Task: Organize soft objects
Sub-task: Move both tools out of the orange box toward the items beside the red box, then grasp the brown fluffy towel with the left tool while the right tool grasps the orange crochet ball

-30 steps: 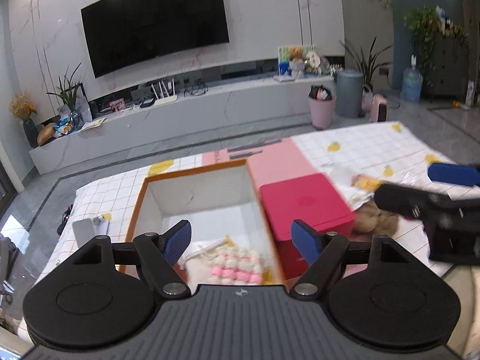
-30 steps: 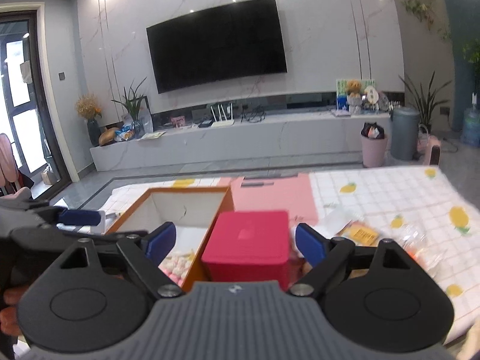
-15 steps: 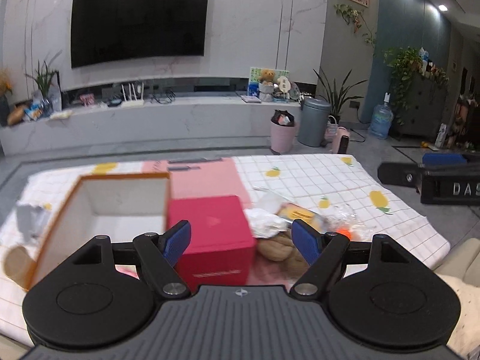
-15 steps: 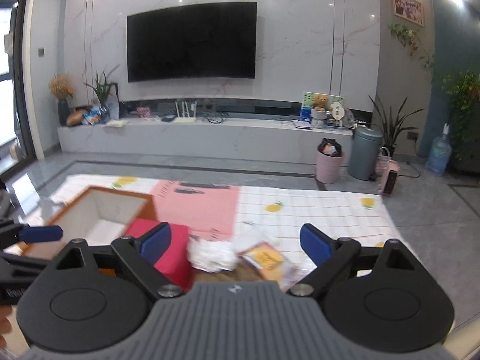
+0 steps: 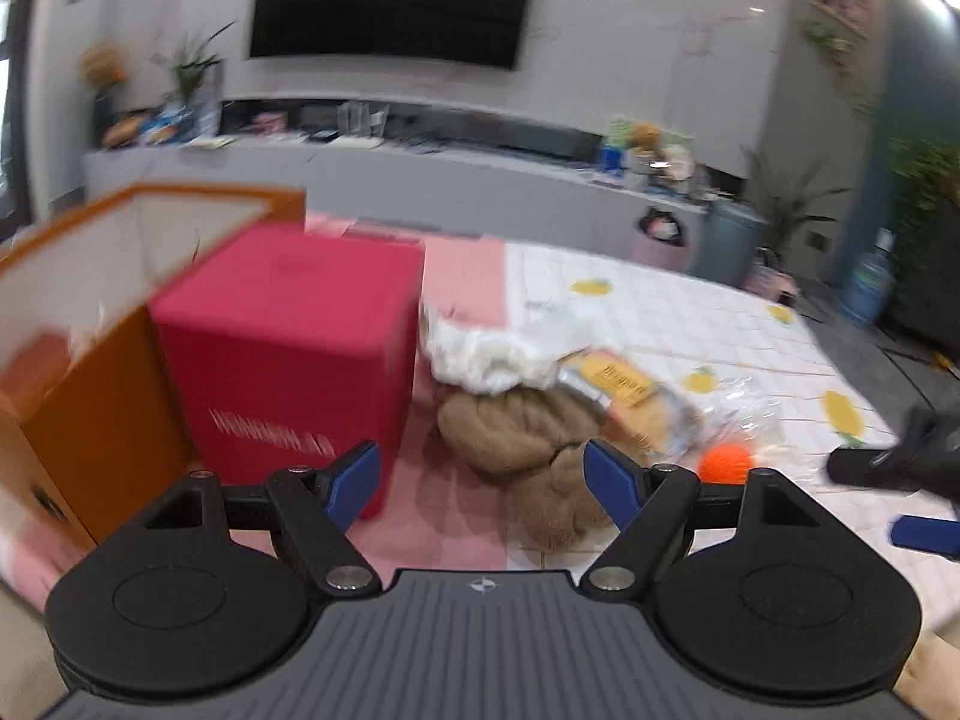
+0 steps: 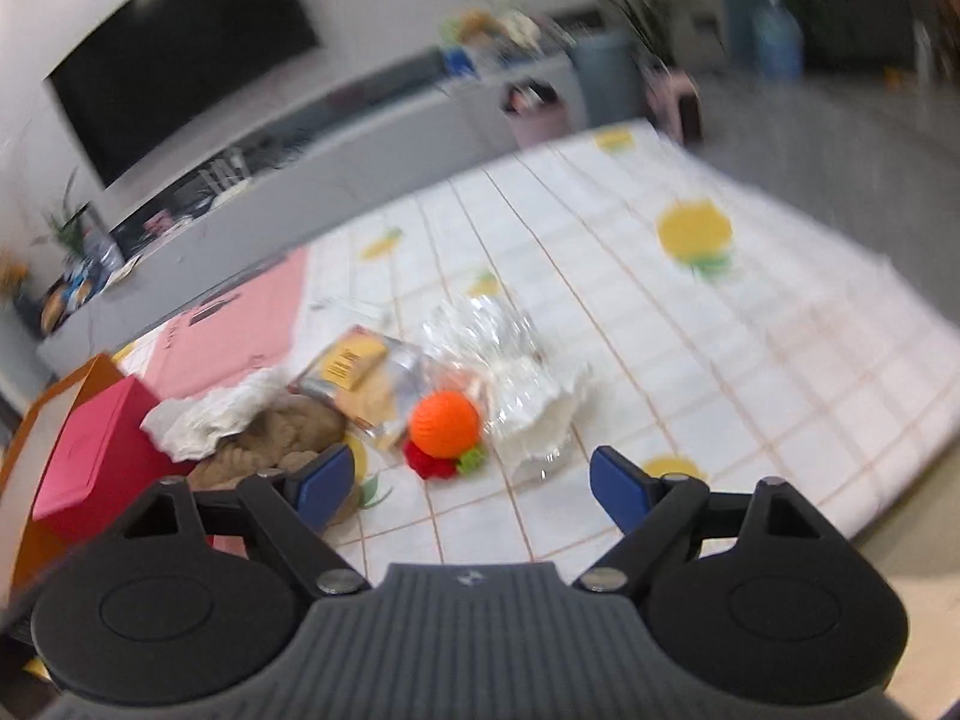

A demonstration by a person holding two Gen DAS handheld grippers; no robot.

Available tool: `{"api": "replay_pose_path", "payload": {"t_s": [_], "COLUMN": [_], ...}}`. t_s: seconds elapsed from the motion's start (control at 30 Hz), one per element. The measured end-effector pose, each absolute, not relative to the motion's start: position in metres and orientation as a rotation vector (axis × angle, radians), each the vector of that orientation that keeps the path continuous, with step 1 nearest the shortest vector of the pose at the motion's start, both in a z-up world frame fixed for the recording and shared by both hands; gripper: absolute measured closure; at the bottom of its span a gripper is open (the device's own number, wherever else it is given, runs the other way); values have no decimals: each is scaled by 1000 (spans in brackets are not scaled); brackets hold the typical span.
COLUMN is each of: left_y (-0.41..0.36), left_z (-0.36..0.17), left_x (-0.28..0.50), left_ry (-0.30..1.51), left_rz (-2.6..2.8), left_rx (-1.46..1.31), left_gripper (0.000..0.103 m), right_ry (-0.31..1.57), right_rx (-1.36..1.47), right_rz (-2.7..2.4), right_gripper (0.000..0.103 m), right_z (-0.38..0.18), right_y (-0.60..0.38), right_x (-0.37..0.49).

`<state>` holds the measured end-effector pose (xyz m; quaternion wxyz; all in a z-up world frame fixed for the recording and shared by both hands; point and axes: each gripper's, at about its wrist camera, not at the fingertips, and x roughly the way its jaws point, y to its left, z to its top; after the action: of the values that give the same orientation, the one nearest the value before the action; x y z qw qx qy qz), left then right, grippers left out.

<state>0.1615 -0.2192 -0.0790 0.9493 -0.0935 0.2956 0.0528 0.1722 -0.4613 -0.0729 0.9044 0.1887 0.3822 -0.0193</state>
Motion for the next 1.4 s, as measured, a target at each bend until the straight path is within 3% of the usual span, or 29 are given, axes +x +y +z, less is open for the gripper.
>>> {"api": "replay_pose_path", "payload": {"t_s": [0.23,0.67,0.7,0.8,1.0,1.13,1.4], "left_y": [-252,-282,-281,-277,-260,-239,-212], "left_z": [-116,-120,-120,-120,-115,-112,-106], "left_x": [189,215,214,215,211,194,154], "left_ry": [614,582,581,588,651,693,720], "left_rz": [166,362,364,322,206,74,-52], "left_rx": [-164,-120,-119,-154,-183,-180,-81], "left_gripper": [13,9,11,35,47,66,71], "right_ry": [832,867,865,828,754,739,719], "right_rx": [463,365,348,310,231,202,128], "right_rz": [-75,-64,-63,-55,-1,42,174], "right_gripper": [19,19,19,23,23,23,31], "right_z": [-93,-105,-104,-99,-85,-85,-102], "right_y": [-470,-466,-464,-457,-440,-433,-408], "right_x": [183,193,192,188,182,181,189]}}
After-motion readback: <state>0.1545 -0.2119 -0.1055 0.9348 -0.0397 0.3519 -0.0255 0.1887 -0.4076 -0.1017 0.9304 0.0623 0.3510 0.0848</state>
